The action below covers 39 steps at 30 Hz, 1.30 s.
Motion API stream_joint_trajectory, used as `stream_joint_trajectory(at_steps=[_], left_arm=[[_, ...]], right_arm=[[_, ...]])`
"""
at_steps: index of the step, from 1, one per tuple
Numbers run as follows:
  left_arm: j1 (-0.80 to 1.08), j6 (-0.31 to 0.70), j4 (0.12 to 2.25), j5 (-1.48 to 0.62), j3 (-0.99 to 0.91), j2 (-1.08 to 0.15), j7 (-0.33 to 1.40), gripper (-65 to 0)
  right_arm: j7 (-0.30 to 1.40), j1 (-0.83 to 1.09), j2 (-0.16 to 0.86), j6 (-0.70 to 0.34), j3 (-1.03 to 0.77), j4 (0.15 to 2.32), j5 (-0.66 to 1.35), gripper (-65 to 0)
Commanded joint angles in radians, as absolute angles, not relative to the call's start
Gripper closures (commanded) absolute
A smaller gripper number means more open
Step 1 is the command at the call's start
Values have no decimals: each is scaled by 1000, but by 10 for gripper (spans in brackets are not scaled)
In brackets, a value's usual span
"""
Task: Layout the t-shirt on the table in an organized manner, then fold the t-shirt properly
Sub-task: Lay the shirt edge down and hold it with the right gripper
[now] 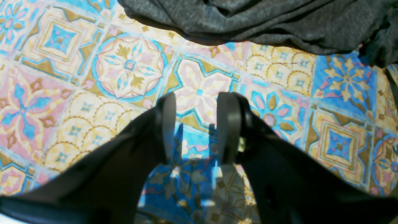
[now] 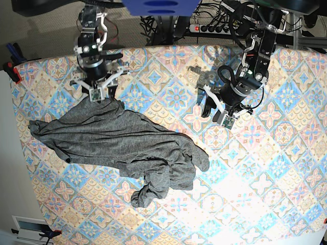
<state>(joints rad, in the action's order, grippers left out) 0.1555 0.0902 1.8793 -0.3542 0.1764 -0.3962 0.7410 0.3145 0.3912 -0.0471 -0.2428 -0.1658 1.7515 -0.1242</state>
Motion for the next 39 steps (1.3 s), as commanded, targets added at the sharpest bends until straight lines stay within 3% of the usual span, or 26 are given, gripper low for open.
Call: stream_joint_trajectory(at_steps=[1, 15, 19, 32, 34, 39], left_arm=[[143, 93, 1894, -358, 173, -403, 719, -205], [143, 93, 1894, -358, 173, -403, 719, -205], [143, 93, 1893, -358, 173, -403, 719, -205], [140, 93, 1891, -358, 193, -401, 719, -205], [140, 93, 1891, -358, 193, -401, 719, -205], [140, 93, 1891, -357, 193, -401, 717, -205]], right_arm=[[277, 387, -45, -240, -153, 1765, -119, -237], [271, 351, -44, -239, -105, 1667, -348, -249], [271, 328, -44, -239, -107, 1661, -354, -289], [272, 239, -44, -239, -108, 1506, -354, -283], [272, 239, -44, -239, -108, 1492, -354, -242], [272, 246, -41, -239, -116, 1517, -355, -41]])
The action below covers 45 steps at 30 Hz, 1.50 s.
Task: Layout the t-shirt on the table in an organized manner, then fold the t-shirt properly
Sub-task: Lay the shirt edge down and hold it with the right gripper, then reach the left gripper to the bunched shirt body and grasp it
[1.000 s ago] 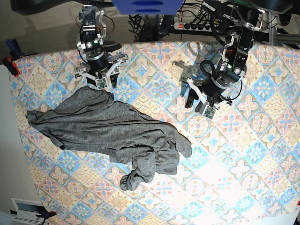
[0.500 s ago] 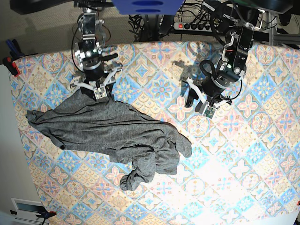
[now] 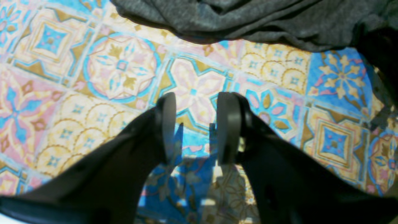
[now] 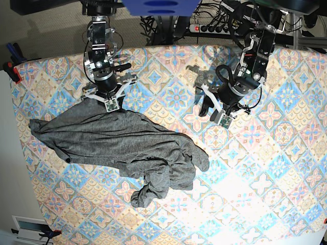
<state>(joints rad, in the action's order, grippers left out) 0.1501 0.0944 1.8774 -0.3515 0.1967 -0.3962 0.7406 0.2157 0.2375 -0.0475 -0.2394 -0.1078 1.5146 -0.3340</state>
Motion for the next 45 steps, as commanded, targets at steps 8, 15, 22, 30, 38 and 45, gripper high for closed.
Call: stream_joint_trajectory(at_steps=[8, 15, 22, 30, 38, 45], left_arm=[[139, 93, 1854, -358, 191, -384, 716, -205], [136, 93, 1854, -357, 194, -361, 717, -205], [136, 93, 1856, -357, 194, -361, 717, -205], [134, 93, 1856, -357, 194, -361, 717, -205], [-2, 93, 1810, -357, 280, -360, 716, -251], [-177, 93, 1689, -357, 407, -363, 716, -302]], right_arm=[[272, 248, -39, -239, -242, 1761, -355, 0], [272, 246, -39, -239, -300, 1879, -355, 0], [272, 228, -44, -239, -479, 1876, -354, 0], [272, 56, -44, -239, -561, 1877, -354, 0], [337, 76, -45, -239, -555, 1874, -355, -185], [352, 128, -45, -239, -512, 1873, -355, -204]])
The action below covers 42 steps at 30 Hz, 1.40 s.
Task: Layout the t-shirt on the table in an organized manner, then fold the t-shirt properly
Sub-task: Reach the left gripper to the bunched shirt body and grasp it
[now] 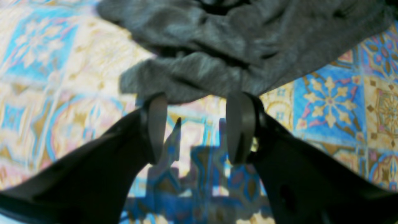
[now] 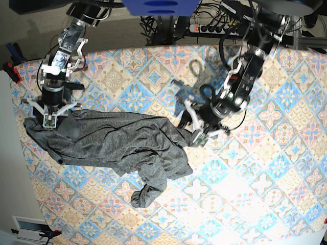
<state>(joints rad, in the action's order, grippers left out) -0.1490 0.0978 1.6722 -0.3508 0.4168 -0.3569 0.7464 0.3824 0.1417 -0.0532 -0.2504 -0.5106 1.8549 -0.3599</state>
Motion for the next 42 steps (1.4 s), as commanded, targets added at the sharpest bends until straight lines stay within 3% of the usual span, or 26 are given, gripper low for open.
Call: stream_joint_trajectory(at_steps=[1, 9, 15, 23, 29, 36, 39, 42], left_arm=[[-196, 93, 1670, -357, 407, -360, 716, -303], [-355, 97, 1480, -358, 409, -314, 713, -306], [-541, 254, 1244, -357, 472, -214, 697, -306], [-806, 341, 763, -357, 710, -62, 539, -306], [-905, 351, 369, -358, 857, 81, 341, -306], [-914, 341, 150, -360, 947, 157, 4, -299], [-914, 323, 133, -369, 944, 157, -93, -241], [-914, 191, 133, -371, 943, 157, -216, -112]], right_arm=[[357, 128, -45, -239, -507, 1873, -355, -206], [371, 140, -45, -239, -504, 1859, -355, -206], [371, 140, -45, -239, -504, 1839, -355, -206], [371, 142, -45, -239, -504, 1831, -355, -206], [371, 142, -45, -239, -512, 1833, -355, -206], [371, 166, -45, -239, -506, 1842, -355, -206], [367, 179, -45, -239, -506, 1842, -355, -206], [369, 179, -45, -239, -512, 1842, -355, -205]])
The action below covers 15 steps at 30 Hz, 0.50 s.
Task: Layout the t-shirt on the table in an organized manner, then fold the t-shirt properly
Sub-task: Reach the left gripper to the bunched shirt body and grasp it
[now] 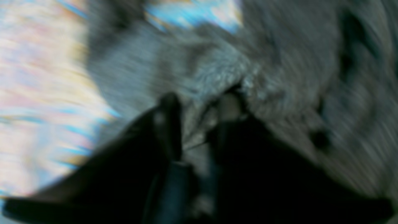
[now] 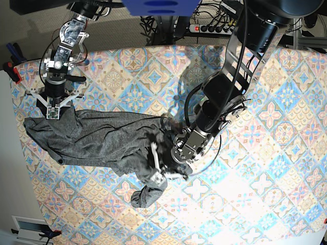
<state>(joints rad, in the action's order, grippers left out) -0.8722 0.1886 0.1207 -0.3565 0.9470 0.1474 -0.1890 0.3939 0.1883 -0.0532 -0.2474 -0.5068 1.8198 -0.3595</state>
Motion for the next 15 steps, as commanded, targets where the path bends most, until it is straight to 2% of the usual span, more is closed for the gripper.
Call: stream_joint_trajectory(at_steps=[1, 3, 8, 11, 15], left_arm=[[-914, 136, 131, -371, 943, 157, -263, -67], [-914, 85, 133, -371, 943, 157, -318, -37], [-908, 7, 133, -414, 912, 157, -398, -93], [-875, -36, 134, -455, 857, 157, -486, -148], [-823, -38, 136, -455, 840, 140, -564, -259]], right_arm=[[369, 179, -45, -239, -513, 1842, -355, -205], [369, 179, -45, -239, -513, 1842, -355, -205], [366, 179, -45, -239, -507, 1842, -355, -205], [366, 179, -45, -239, -506, 1842, -355, -205], [367, 179, -45, -239, -506, 1842, -355, -205]])
